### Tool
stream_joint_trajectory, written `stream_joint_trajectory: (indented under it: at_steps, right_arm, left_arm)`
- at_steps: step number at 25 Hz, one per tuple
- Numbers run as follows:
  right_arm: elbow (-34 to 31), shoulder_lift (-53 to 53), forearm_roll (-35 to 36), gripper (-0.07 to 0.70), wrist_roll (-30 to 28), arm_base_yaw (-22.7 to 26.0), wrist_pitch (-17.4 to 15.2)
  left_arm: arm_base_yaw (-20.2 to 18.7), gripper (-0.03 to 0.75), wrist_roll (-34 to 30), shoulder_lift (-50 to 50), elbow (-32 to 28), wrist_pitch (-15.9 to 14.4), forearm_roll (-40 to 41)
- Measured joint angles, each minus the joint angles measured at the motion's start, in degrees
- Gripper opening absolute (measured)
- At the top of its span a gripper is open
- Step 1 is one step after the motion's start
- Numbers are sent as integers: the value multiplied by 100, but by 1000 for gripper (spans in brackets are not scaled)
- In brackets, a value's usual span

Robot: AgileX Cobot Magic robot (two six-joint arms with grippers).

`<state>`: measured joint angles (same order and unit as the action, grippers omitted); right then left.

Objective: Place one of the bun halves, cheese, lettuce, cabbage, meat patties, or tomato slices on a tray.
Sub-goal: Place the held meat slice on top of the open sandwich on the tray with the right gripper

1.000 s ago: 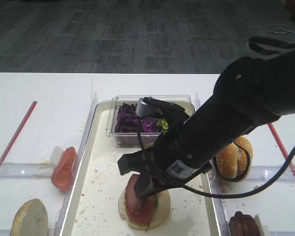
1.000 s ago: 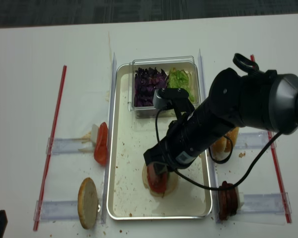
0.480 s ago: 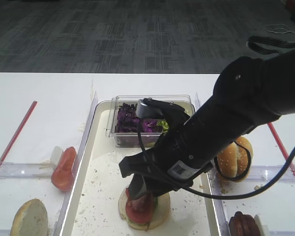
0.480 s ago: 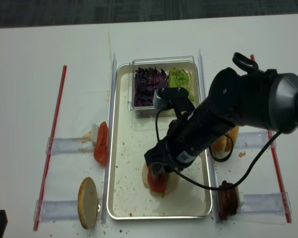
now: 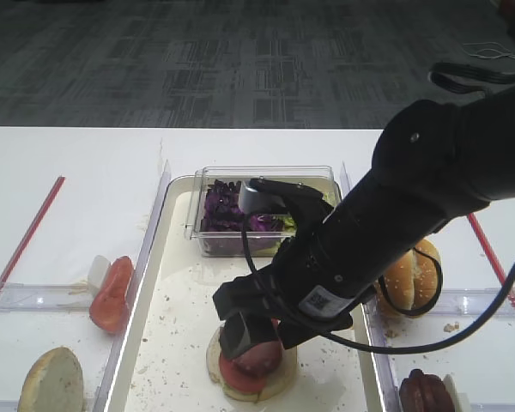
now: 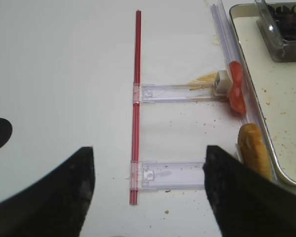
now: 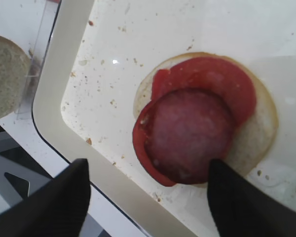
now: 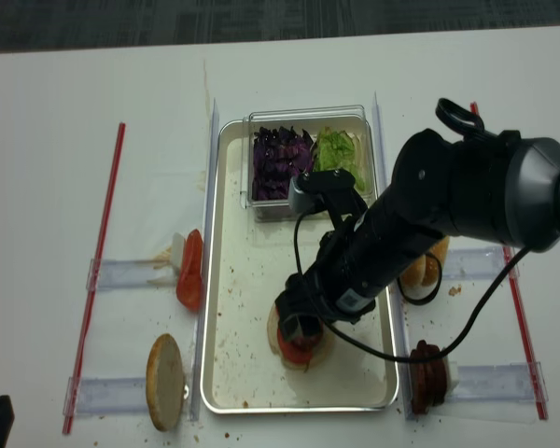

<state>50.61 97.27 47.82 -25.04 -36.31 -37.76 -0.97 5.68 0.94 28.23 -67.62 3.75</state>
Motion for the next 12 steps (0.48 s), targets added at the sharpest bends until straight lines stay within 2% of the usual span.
stream_joint_trajectory:
  at_steps: [12]
  right_arm:
    - [0,-106,-47,539,64,0,-252]
  left_arm:
    - [0,473,0,0,0,0,0]
